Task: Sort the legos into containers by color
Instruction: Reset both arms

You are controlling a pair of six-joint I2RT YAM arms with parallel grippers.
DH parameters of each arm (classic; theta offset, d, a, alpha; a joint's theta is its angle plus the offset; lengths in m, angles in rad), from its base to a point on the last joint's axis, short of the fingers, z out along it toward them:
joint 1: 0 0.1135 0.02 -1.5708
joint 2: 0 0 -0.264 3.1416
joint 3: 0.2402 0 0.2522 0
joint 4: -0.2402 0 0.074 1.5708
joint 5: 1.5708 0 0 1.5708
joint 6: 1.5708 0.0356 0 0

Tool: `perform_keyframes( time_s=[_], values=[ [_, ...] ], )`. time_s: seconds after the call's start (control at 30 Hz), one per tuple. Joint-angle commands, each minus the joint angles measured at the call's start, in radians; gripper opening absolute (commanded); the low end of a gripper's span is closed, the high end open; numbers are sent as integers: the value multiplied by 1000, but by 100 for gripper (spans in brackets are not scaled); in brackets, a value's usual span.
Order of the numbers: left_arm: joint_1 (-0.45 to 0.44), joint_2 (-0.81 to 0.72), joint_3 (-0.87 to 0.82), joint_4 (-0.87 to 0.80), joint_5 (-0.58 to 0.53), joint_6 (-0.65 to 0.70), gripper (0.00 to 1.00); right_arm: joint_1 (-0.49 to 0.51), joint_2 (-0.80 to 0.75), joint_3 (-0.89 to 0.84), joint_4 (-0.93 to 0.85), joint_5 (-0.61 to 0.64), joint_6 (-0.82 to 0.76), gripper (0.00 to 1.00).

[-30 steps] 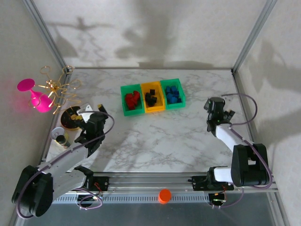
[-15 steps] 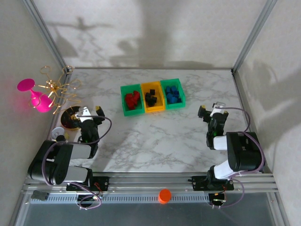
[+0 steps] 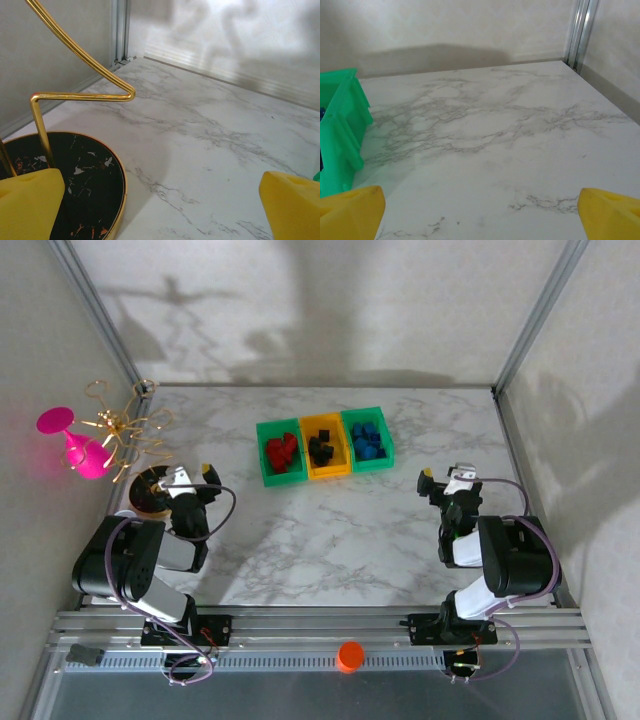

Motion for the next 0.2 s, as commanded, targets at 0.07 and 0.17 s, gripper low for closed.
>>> perform_keyframes(
  time_s=[0.07, 0.17],
  values=[
    [-6, 3, 15, 29, 11, 6, 100, -6, 3, 17, 36, -14, -12, 99],
    [-6, 1, 15, 28, 11, 6, 100, -7, 1, 13, 44, -14, -13, 99]
  ],
)
